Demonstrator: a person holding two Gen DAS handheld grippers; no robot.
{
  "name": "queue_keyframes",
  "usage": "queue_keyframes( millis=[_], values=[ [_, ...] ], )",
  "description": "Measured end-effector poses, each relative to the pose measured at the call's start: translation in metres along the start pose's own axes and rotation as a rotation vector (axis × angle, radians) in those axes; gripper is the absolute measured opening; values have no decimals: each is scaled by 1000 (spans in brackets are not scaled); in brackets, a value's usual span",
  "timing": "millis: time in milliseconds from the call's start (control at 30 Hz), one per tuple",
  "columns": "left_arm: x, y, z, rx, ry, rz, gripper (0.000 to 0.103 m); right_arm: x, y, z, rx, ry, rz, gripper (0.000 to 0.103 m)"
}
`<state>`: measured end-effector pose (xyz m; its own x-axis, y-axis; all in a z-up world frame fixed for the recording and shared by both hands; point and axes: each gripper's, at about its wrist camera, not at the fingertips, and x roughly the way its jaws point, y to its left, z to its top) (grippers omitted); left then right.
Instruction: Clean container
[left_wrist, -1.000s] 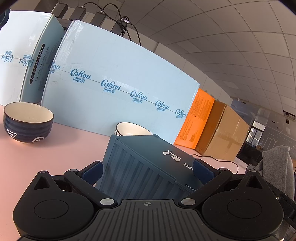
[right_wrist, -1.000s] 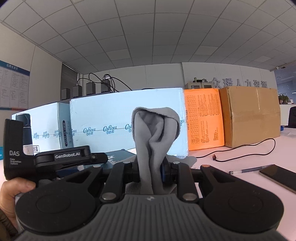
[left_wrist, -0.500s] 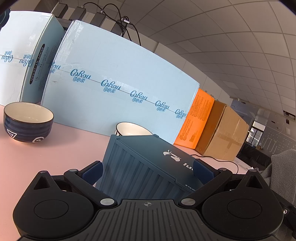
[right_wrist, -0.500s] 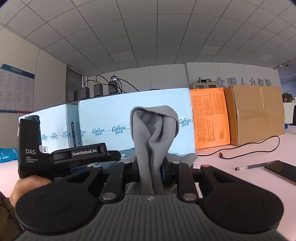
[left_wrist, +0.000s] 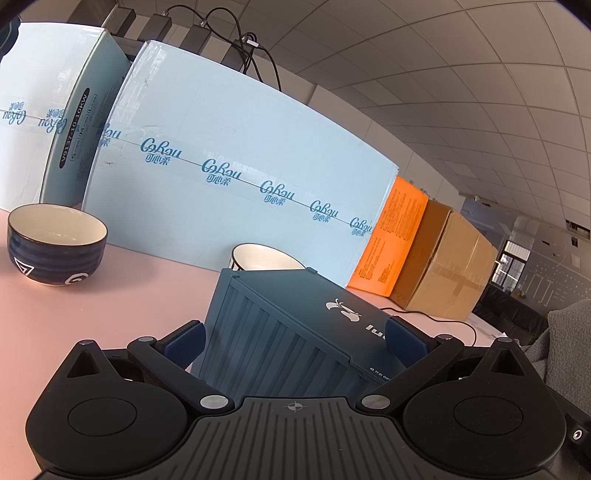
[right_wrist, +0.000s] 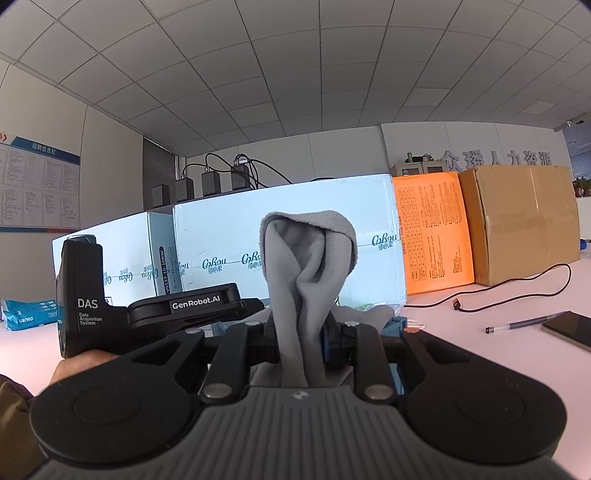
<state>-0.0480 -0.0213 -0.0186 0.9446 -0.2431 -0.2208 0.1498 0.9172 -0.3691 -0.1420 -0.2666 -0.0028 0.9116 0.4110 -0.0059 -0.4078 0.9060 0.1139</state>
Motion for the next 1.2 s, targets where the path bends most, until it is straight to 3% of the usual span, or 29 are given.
queue_keyframes(
  millis=[567,700,1200],
  values=[
    [0,2,0,-2,1,-2,103,23,-30,6,70,3,-112,23],
    [-1,0,0,-1,0,-1,103,19,-26,6,49,7,-97,28],
    [-1,0,0,-1,1,-1,103,1,6,3,-54,7,21,27]
  ],
)
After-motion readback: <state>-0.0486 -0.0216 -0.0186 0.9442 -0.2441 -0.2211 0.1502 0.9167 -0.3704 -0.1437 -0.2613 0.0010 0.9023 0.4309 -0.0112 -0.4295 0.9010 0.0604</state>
